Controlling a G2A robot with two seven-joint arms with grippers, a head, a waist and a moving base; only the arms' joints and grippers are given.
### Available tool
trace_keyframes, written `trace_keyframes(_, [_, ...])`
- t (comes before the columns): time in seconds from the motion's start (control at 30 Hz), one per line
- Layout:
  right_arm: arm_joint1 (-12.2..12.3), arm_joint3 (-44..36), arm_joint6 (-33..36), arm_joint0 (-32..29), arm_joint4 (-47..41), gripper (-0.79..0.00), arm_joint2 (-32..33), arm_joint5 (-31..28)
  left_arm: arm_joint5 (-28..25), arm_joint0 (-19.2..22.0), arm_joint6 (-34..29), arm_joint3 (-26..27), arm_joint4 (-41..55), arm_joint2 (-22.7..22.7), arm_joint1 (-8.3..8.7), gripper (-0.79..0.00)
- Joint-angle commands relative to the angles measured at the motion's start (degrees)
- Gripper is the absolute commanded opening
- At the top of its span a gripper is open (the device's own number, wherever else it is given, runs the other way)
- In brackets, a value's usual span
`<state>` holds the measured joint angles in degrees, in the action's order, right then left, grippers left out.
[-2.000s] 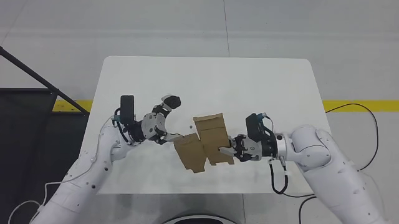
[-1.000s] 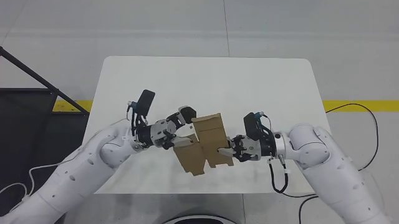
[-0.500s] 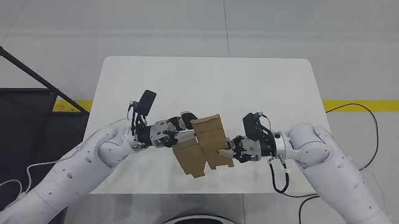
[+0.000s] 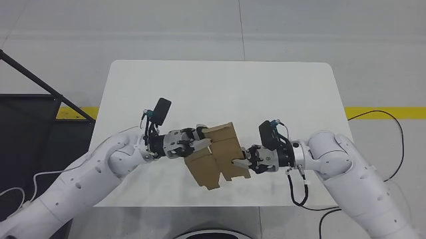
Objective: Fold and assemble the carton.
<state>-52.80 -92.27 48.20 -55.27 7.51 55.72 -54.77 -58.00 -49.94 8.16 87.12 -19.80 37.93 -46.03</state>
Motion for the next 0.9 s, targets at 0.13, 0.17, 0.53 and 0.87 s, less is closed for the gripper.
trace_keyframes(0.13, [0.13,-0.05,-0.3,0.08,0.17,-0.785,-0.21,0.02,0.0,0.87,1.0,-0.45,-0.38,-1.24,0.06,-0.551])
trace_keyframes(0.17, [0.15,-0.07,-0.28,0.11,0.23,-0.785,-0.26,0.02,0.0,1.0,1.14,-0.5,-0.48,-1.42,0.08,-0.57])
trace_keyframes(0.53, [0.41,-0.35,-0.72,0.27,0.7,-0.785,-0.49,0.44,0.0,2.24,3.05,-0.86,-1.15,-3.29,0.42,-0.785])
trace_keyframes(0.87, [0.69,-0.82,-1.91,-0.15,1.24,0.0,-0.13,0.89,0.0,3.05,7.43,-1.08,-3.25,-4.04,0.6,-0.785])
